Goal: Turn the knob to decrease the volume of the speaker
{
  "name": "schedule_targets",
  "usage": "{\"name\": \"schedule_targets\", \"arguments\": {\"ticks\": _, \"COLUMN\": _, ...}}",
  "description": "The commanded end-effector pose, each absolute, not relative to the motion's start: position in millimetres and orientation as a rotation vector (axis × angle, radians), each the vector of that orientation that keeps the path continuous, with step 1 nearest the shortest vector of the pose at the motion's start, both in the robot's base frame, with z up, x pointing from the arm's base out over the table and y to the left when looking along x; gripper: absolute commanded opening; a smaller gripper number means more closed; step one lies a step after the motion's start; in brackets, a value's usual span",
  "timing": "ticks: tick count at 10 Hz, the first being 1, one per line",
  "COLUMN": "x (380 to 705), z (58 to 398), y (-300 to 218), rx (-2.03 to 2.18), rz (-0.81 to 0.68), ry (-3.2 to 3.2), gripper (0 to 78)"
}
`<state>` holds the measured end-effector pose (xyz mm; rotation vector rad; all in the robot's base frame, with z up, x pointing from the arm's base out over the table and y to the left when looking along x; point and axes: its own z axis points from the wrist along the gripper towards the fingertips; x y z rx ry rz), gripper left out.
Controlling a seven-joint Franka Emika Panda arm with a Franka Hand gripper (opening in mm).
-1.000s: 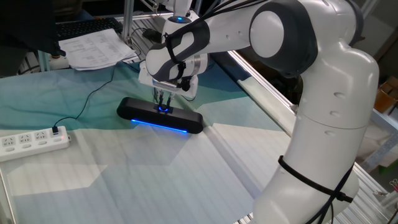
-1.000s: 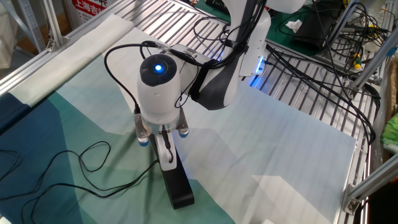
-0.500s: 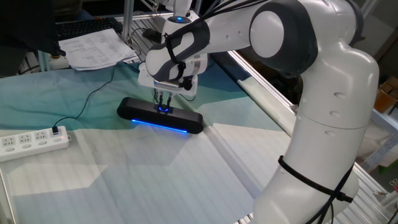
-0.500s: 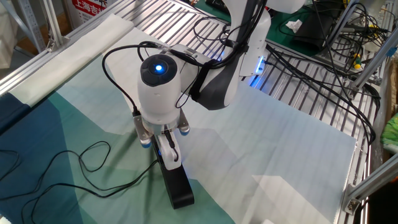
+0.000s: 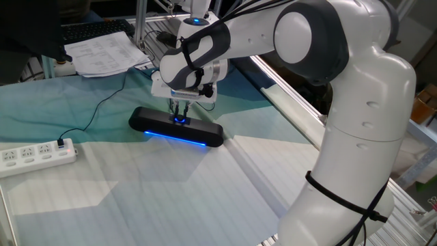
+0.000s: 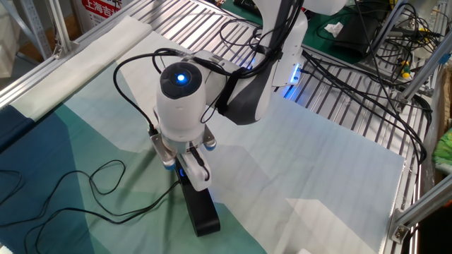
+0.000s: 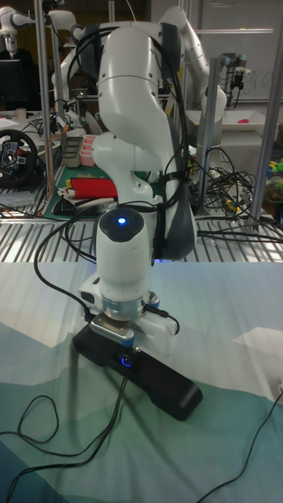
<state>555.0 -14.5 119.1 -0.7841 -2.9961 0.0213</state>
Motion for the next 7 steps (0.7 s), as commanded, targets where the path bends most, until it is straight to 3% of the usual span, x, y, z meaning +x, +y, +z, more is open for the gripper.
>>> {"name": "schedule_targets", "arguments": {"ticks": 1, "x": 555.7, "z": 120.3, "y": -15.0, "rx": -0.635, "rz": 0.016, "ry": -3.027, "gripper": 1.2}}
{"name": "schedule_targets", "arguments": {"ticks": 7, "x": 555.7, "z": 120.3, "y": -15.0, "rx": -0.374, "rz": 0.015, "ry": -3.04, "gripper": 1.2}}
